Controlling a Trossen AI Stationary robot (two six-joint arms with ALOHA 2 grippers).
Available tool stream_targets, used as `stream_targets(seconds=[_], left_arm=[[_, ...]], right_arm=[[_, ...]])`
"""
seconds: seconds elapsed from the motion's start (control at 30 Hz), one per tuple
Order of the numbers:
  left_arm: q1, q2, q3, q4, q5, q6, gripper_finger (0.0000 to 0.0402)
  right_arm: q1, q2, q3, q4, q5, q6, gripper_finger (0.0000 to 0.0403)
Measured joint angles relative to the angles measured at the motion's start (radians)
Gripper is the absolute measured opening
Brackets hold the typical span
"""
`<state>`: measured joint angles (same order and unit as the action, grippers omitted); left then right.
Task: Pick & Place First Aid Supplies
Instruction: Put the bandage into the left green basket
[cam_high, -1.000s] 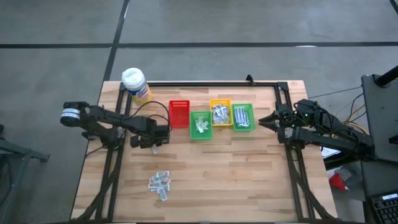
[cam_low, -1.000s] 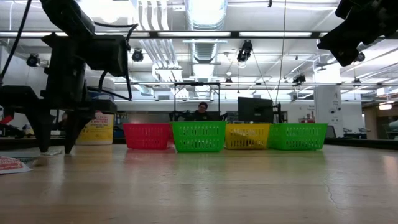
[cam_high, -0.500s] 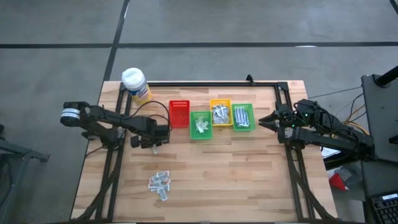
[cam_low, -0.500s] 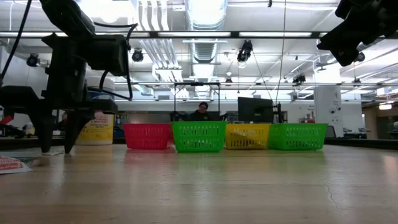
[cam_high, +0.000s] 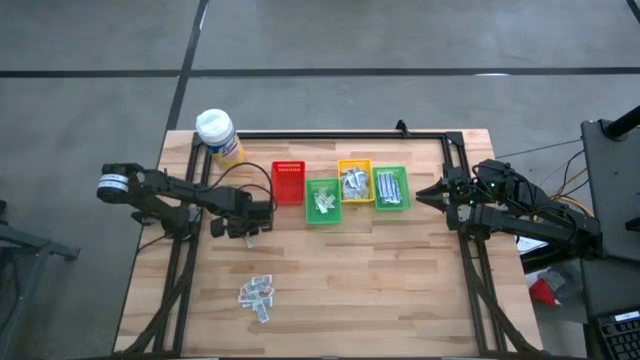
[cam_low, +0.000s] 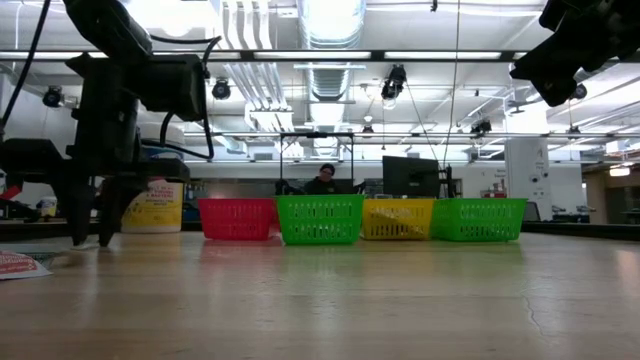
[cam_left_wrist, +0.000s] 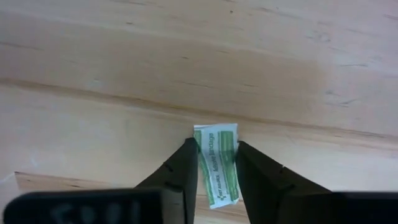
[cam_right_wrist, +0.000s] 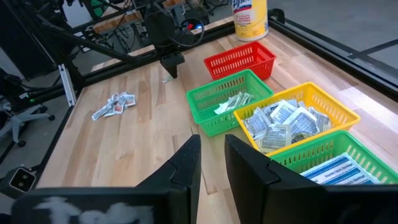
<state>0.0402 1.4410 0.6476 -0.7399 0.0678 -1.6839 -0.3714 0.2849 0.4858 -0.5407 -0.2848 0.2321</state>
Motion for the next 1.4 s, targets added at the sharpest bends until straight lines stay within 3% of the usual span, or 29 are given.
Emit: stream_targets(seconds=[0.43,0.9,1.4], left_arm=[[-0.001,0.000,0.041,-0.037,-0.023,0.057,0.0080],[0.001,-0.001,0.077,-0.016,-0.051,0.102,0.0073],[0.000,-0.002,0.129,0.032,-0.058,0.148,0.0069]], right_arm=[[0.000,0.000,0.000,0.000,0.062,0.000,0.0086],[0.000,0.000,0.000,0.000,0.062,0.000,0.0068],[0.000,0.000,0.000,0.000,0.079,0.000,0.0086]])
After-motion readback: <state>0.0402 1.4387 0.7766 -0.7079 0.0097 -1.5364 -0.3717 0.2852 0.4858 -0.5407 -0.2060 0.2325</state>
